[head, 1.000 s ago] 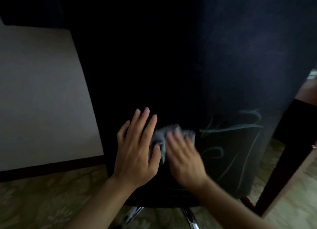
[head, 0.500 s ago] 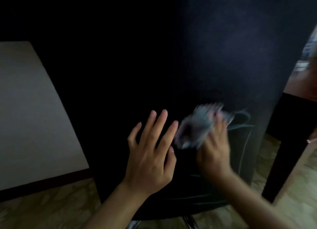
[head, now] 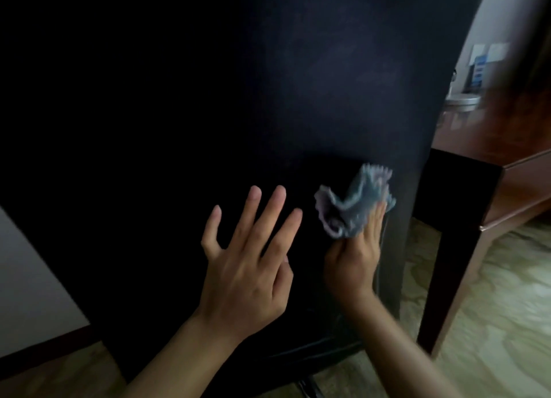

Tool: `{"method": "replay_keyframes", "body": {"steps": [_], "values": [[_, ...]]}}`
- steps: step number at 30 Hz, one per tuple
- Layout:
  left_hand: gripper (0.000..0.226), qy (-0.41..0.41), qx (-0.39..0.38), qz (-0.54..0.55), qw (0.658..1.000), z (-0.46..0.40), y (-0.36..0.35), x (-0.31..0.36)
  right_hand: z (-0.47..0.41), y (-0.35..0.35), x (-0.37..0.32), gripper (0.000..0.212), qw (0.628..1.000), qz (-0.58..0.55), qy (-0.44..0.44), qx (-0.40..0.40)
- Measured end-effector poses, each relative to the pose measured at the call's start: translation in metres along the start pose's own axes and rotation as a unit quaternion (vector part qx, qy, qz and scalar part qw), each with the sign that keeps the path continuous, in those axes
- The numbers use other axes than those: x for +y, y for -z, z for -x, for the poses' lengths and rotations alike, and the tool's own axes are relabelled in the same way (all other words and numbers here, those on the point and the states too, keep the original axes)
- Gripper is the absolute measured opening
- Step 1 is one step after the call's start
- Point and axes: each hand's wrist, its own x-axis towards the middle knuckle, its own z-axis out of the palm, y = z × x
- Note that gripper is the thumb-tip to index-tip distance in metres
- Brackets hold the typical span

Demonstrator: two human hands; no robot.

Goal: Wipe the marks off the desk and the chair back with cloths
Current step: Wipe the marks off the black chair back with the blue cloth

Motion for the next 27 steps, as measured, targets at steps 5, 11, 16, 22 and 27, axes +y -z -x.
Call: {"method": "replay_keyframes", "body": {"steps": [5,11,16,22,27], "values": [[0.072,-0.015,0.014,0.005,1.0,-0.011,-0.007,0.011,0.06,0.02,0.005,0.061,0.967,-0.031,-0.214,-0.136],[0.064,-0.027,0.021,0.01,0.999,-0.023,-0.012,0.024,-0.086,0.001,-0.038,0.063,0.982,-0.04,-0.185,0.021],[0.062,-0.029,0.015,0.011,0.999,-0.027,-0.02,0.029,0.023,0.007,0.029,0.054,0.9,-0.085,-0.427,-0.002],[0.058,-0.044,-0.014,0.004,0.999,-0.027,-0.027,0.033,0.031,0.011,0.027,0.058,0.799,-0.13,-0.587,0.002],[0.054,-0.047,-0.027,-0.007,0.999,-0.026,-0.029,0.038,-0.053,-0.002,0.028,0.053,0.93,-0.092,-0.356,-0.013]]}}
